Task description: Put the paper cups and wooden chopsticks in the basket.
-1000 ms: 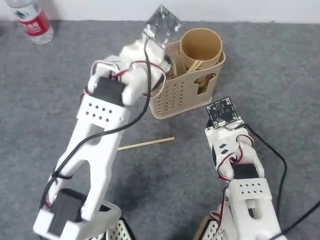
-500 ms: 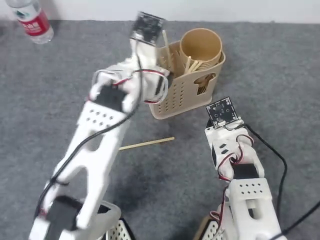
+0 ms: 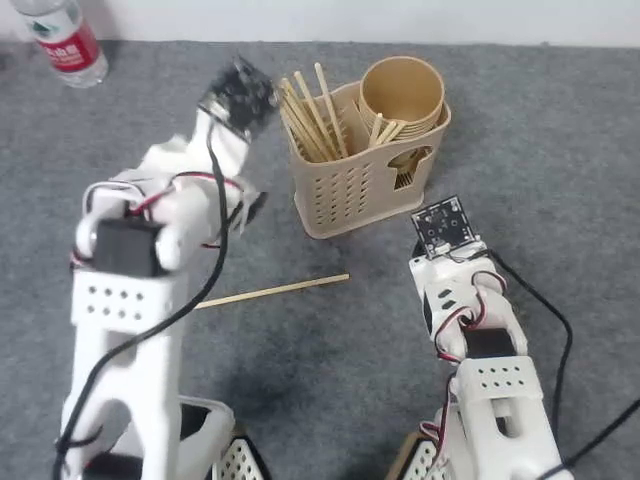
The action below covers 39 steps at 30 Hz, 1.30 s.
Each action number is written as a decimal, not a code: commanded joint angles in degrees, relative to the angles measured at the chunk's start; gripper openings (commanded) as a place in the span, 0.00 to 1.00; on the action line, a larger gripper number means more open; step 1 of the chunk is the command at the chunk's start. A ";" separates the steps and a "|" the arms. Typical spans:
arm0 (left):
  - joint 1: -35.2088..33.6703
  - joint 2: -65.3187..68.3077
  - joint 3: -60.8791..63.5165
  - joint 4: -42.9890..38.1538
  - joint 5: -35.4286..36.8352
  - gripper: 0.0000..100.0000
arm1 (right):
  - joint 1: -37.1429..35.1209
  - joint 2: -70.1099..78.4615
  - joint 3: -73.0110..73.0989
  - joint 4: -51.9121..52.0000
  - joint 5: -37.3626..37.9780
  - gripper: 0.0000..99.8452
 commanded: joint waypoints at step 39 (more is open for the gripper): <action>-1.14 38.51 18.86 -9.32 -23.74 0.09 | -0.48 -1.01 -0.44 -1.36 0.62 0.01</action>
